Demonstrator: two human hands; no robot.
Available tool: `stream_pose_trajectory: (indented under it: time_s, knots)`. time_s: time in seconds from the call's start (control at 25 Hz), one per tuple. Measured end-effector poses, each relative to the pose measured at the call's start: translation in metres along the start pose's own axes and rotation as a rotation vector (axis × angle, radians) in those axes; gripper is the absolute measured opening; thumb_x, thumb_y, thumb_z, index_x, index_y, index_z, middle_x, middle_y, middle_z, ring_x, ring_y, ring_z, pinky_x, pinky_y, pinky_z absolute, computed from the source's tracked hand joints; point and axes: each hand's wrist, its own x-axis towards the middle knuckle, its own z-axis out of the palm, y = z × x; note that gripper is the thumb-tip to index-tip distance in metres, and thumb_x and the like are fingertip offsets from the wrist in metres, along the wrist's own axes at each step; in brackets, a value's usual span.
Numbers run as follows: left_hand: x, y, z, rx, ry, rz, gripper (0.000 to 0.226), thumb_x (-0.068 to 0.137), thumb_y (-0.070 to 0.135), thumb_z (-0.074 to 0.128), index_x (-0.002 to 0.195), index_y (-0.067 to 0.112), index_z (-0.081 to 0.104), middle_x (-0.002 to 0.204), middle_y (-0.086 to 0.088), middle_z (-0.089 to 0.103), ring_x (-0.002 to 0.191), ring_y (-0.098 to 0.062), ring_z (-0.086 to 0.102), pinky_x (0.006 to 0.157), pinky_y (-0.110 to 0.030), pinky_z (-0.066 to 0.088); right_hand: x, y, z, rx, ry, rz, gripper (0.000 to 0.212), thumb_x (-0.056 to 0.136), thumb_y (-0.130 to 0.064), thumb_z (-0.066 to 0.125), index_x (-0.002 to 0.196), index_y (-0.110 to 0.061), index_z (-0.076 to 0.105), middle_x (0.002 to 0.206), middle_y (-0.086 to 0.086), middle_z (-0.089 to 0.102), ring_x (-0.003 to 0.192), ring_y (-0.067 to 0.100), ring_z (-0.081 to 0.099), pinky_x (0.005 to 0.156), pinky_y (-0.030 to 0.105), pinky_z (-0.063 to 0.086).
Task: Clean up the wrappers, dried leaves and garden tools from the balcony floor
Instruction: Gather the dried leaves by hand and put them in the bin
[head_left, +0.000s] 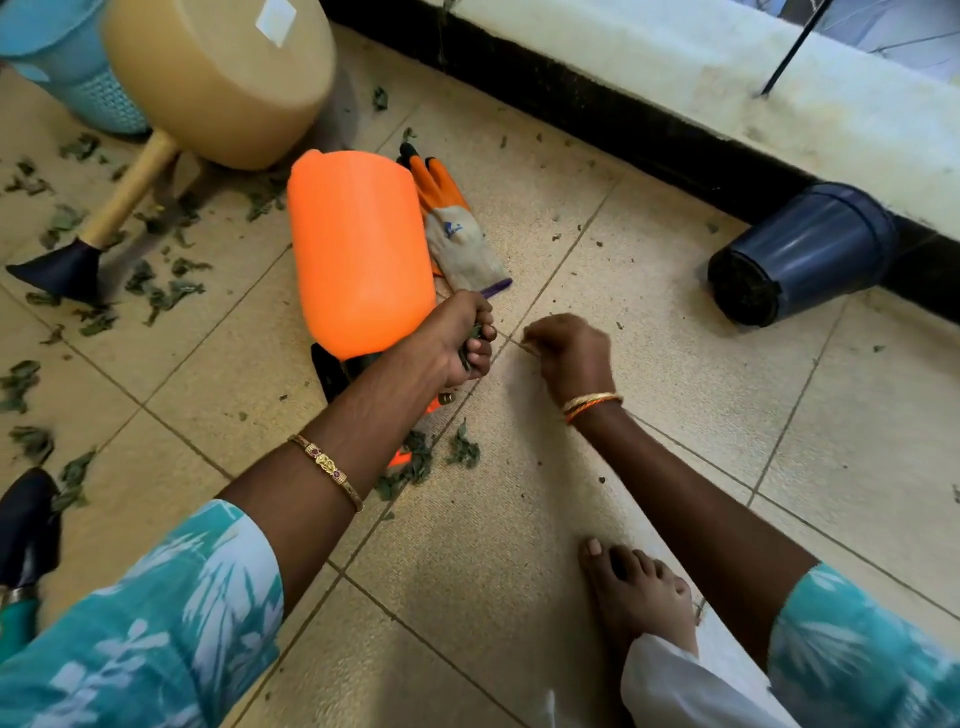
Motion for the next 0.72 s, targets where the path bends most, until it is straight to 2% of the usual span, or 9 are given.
stream_pose_trajectory:
  time_s: [0.08, 0.16, 0.24, 0.32, 0.4, 0.52, 0.56, 0.64, 0.72]
  knots:
    - [-0.003, 0.005, 0.002, 0.002, -0.048, 0.033, 0.030, 0.096, 0.019, 0.030, 0.067, 0.015, 0.039, 0.058, 0.002, 0.042, 0.028, -0.004, 0.022, 0.032, -0.010, 0.017, 0.016, -0.023, -0.015, 0.263, 0.067, 0.214, 0.012, 0.076, -0.004, 0.071, 0.084, -0.013, 0.075, 0.086, 0.003, 0.070, 0.080, 0.011, 0.065, 0.075, 0.015, 0.049]
    - [-0.009, 0.010, 0.003, -0.002, -0.110, 0.068, 0.036, 0.100, 0.029, 0.026, 0.069, 0.017, 0.039, 0.054, 0.002, 0.042, 0.028, -0.004, 0.022, 0.032, -0.010, 0.016, 0.028, -0.049, -0.023, 0.458, 0.002, 0.243, 0.013, 0.074, -0.003, 0.073, 0.081, -0.014, 0.073, 0.078, -0.001, 0.070, 0.074, 0.010, 0.067, 0.070, 0.021, 0.055]
    - [-0.016, 0.015, 0.000, 0.007, -0.083, 0.147, 0.040, 0.101, 0.040, 0.027, 0.072, 0.016, 0.038, 0.054, 0.000, 0.035, 0.029, -0.006, 0.024, 0.034, -0.010, 0.018, 0.031, -0.071, -0.022, 0.432, -0.062, 0.195, 0.015, 0.075, 0.001, 0.069, 0.078, -0.013, 0.071, 0.072, -0.003, 0.069, 0.068, 0.009, 0.068, 0.067, 0.022, 0.057]
    - [-0.026, 0.015, -0.008, 0.062, 0.006, 0.273, 0.037, 0.100, 0.036, 0.031, 0.073, 0.013, 0.041, 0.057, -0.001, 0.034, 0.030, -0.007, 0.026, 0.037, -0.011, 0.021, 0.031, -0.088, -0.016, 0.384, -0.122, 0.121, 0.019, 0.077, 0.003, 0.063, 0.079, -0.014, 0.069, 0.071, -0.004, 0.068, 0.068, 0.007, 0.067, 0.068, 0.024, 0.057]
    - [-0.037, 0.016, -0.022, 0.104, 0.131, 0.399, 0.034, 0.098, 0.023, 0.035, 0.068, 0.011, 0.047, 0.054, -0.001, 0.037, 0.030, -0.008, 0.026, 0.040, -0.012, 0.019, 0.031, -0.095, -0.011, 0.467, -0.140, 0.079, 0.021, 0.079, 0.003, 0.057, 0.080, -0.016, 0.067, 0.079, -0.003, 0.069, 0.079, 0.010, 0.068, 0.072, 0.030, 0.058]
    - [-0.050, 0.021, -0.070, 0.079, 0.445, 0.594, 0.039, 0.097, 0.019, 0.040, 0.060, 0.013, 0.052, 0.042, 0.004, 0.036, 0.029, -0.010, 0.028, 0.040, -0.015, 0.019, 0.041, -0.093, 0.002, 0.574, -0.164, 0.249, 0.011, 0.082, -0.011, 0.062, 0.087, -0.022, 0.062, 0.095, -0.006, 0.066, 0.095, 0.015, 0.063, 0.082, 0.042, 0.055]
    - [-0.052, 0.020, -0.090, 0.075, 0.562, 0.641, 0.039, 0.097, 0.020, 0.040, 0.061, 0.015, 0.054, 0.043, 0.003, 0.038, 0.033, -0.012, 0.031, 0.041, -0.017, 0.021, 0.046, -0.092, 0.008, 0.571, -0.242, 0.361, 0.016, 0.082, -0.022, 0.066, 0.097, -0.022, 0.059, 0.102, -0.003, 0.064, 0.098, 0.018, 0.061, 0.086, 0.044, 0.053]
    - [-0.047, 0.015, -0.127, 0.085, 0.686, 0.580, 0.033, 0.096, 0.015, 0.038, 0.067, 0.016, 0.056, 0.053, 0.000, 0.040, 0.040, -0.014, 0.032, 0.043, -0.020, 0.021, 0.050, -0.090, 0.017, 0.556, -0.437, 0.574, 0.050, 0.079, -0.038, 0.071, 0.118, -0.021, 0.047, 0.119, 0.004, 0.056, 0.104, 0.020, 0.058, 0.090, 0.045, 0.051]
    - [-0.039, 0.005, -0.149, 0.096, 0.572, 0.394, 0.030, 0.092, 0.005, 0.035, 0.068, 0.016, 0.049, 0.056, -0.002, 0.033, 0.037, -0.010, 0.026, 0.041, -0.016, 0.017, 0.046, -0.093, 0.027, 0.639, -0.545, 0.640, 0.067, 0.077, -0.041, 0.071, 0.130, -0.022, 0.036, 0.126, 0.005, 0.052, 0.105, 0.020, 0.058, 0.085, 0.043, 0.053]
